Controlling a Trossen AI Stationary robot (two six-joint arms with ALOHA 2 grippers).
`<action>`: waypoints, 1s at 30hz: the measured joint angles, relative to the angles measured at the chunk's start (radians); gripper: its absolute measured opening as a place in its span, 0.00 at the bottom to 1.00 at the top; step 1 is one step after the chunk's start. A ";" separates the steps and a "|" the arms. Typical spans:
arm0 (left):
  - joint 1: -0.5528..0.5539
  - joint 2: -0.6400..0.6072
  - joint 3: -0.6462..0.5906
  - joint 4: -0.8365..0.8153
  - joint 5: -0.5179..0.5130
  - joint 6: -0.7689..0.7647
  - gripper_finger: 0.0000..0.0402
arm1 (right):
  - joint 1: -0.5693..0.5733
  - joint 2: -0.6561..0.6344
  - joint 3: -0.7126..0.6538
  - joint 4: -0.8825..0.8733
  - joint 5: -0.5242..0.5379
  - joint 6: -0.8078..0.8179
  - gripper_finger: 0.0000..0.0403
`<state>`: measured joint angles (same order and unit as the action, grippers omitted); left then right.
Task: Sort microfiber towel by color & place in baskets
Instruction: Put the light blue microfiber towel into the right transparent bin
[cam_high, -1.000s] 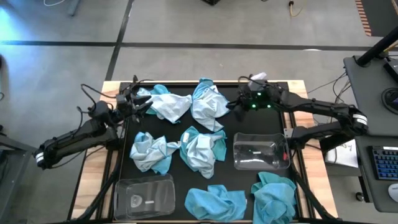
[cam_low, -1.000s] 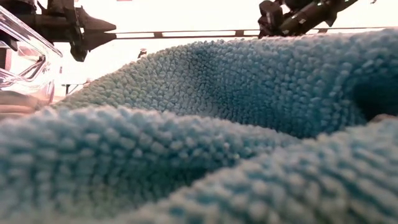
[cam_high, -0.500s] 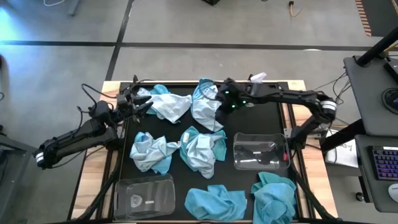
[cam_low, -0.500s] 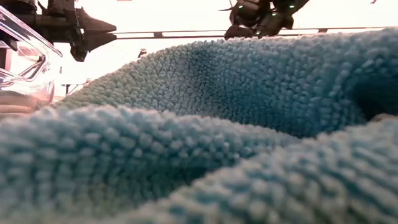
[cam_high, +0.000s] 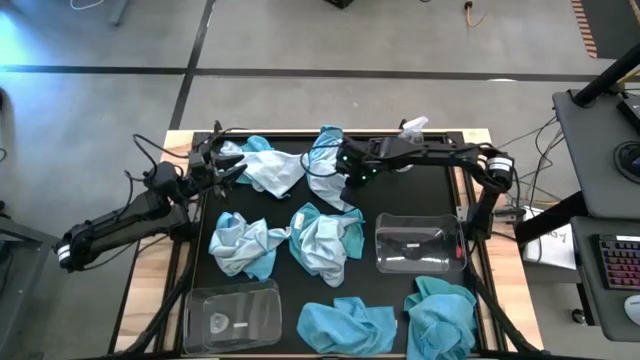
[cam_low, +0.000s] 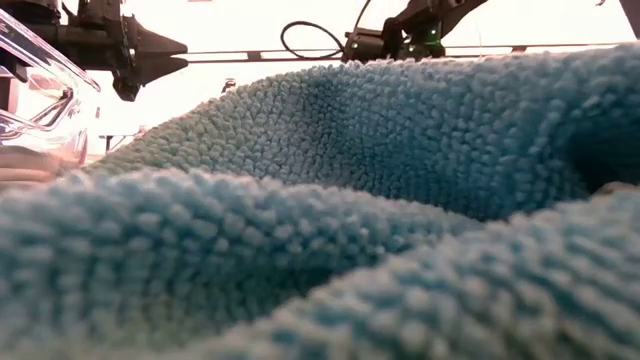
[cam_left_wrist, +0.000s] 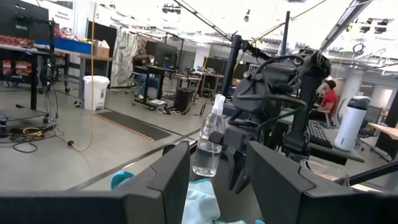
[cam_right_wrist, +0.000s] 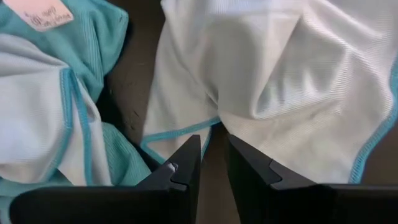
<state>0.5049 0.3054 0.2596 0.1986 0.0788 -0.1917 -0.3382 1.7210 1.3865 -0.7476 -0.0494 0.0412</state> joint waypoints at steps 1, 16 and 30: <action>0.000 0.000 0.000 0.000 0.000 0.000 0.36 | 0.000 0.005 0.000 0.004 0.000 -0.002 0.17; 0.000 0.000 0.000 -0.011 0.000 0.004 0.36 | 0.000 0.024 0.000 0.090 0.001 -0.131 0.27; 0.000 0.000 0.000 -0.049 0.000 0.045 0.36 | -0.001 0.135 -0.001 0.153 0.209 -0.186 0.31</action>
<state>0.5047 0.3054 0.2596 0.1493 0.0788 -0.1469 -0.3393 1.8564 1.3853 -0.5946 0.1593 -0.1451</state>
